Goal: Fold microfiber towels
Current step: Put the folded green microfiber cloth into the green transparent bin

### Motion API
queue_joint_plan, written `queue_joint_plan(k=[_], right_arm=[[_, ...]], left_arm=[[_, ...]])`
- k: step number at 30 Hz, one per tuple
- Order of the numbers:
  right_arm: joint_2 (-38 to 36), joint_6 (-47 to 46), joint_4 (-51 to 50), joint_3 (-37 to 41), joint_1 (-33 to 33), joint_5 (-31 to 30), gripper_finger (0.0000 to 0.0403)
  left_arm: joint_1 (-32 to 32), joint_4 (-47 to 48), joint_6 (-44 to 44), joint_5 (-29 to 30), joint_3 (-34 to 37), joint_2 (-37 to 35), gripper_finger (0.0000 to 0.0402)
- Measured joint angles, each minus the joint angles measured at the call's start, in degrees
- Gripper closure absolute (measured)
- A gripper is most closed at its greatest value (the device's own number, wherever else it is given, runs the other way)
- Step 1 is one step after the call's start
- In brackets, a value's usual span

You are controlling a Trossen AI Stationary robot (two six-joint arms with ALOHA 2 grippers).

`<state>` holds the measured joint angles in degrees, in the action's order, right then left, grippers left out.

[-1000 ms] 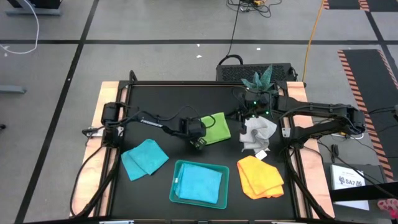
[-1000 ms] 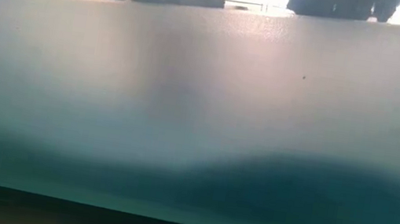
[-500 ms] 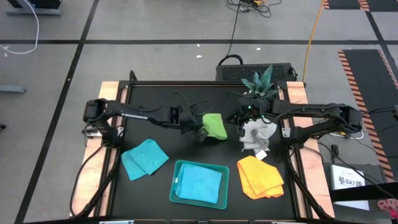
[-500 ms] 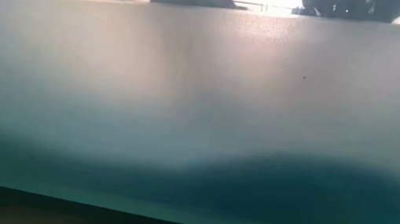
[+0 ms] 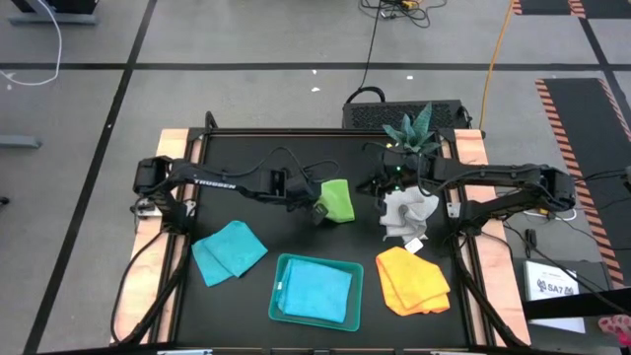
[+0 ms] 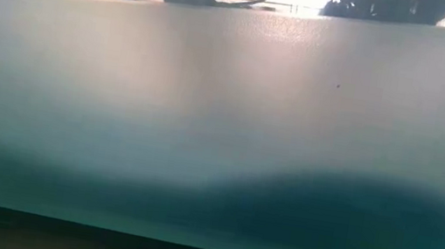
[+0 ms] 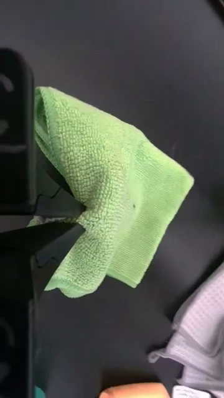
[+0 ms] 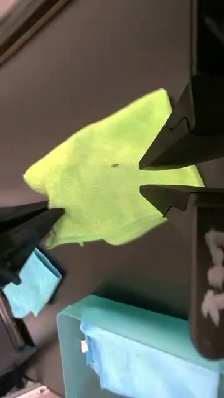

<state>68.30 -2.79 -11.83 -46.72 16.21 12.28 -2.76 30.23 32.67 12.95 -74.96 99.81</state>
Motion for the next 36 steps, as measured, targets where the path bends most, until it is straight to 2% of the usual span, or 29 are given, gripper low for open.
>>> queue_joint_plan(k=[7, 13, 16, 21, 27, 31, 36], right_arm=[[4.37, -3.87, 0.70, 0.00, 1.05, 1.52, 0.0365], [12.11, -2.36, 1.03, -0.05, 4.62, 1.34, 0.0358], [16.32, -5.01, 0.70, -0.35, 6.83, 2.23, 0.0338], [21.32, -10.67, 0.87, -1.42, 8.59, 10.29, 0.0282], [24.20, -11.54, 0.93, -2.51, 8.55, 11.92, 0.0220], [26.67, -11.53, 1.64, -2.51, 8.47, 11.78, 0.0202], [30.07, -12.39, 7.48, -2.51, 8.48, 11.74, 0.0197]], left_arm=[[0.00, 0.06, 0.03, -0.94, 0.00, -0.02, 0.0396], [0.00, 0.18, 0.77, -0.98, 0.00, -0.02, 0.0379], [0.00, 0.54, 0.81, -1.06, 0.00, -0.02, 0.0383], [0.00, 0.51, 0.83, -2.03, 0.00, -0.02, 0.0396], [0.00, 0.47, 1.42, -2.41, 0.00, -0.02, 0.0368], [0.00, 0.45, 1.95, -2.42, 0.00, -0.02, 0.0367], [0.00, 0.42, 1.94, -2.42, 0.00, -0.04, 0.0385]])
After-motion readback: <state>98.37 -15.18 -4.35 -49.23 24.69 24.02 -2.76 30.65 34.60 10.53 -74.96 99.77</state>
